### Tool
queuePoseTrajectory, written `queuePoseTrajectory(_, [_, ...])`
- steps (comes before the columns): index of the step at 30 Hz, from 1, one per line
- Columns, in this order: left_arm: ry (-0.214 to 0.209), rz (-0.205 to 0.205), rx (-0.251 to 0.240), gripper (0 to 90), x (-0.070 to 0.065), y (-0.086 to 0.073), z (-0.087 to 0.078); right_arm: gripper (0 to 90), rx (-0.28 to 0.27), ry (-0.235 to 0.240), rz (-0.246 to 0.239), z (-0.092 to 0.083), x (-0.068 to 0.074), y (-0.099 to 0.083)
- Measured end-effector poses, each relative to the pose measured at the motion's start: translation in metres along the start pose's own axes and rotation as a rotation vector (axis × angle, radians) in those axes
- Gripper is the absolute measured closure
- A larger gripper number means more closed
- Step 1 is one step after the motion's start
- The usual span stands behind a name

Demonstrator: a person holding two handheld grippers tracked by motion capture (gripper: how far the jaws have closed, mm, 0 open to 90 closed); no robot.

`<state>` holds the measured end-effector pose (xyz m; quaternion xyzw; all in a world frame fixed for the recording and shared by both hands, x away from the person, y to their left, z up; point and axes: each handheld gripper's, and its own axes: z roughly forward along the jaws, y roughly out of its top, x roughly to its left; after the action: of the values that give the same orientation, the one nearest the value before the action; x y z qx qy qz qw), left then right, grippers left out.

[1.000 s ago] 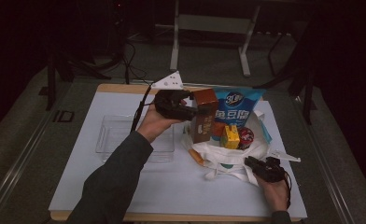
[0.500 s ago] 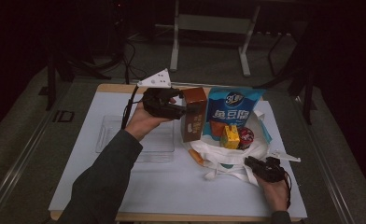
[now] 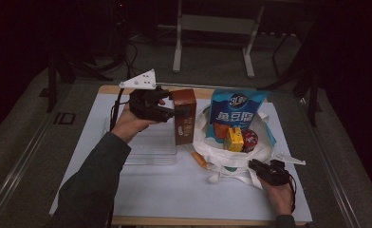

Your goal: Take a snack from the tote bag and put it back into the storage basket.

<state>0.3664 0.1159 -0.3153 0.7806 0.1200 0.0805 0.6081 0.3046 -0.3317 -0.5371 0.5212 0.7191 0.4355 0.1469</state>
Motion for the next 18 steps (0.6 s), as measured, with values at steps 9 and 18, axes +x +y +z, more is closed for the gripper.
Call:
queuePoseTrajectory(9, [0.026,-0.003,0.030,42.7,0.006,-0.008,-0.018,74.8,-0.002,0.001,0.001,0.000,0.000,0.000])
queuePoseTrajectory(18, [0.034,-0.004,0.085,42.7,0.010,-0.019,-0.034,74.8,-0.003,0.001,0.002,0.000,0.000,0.000])
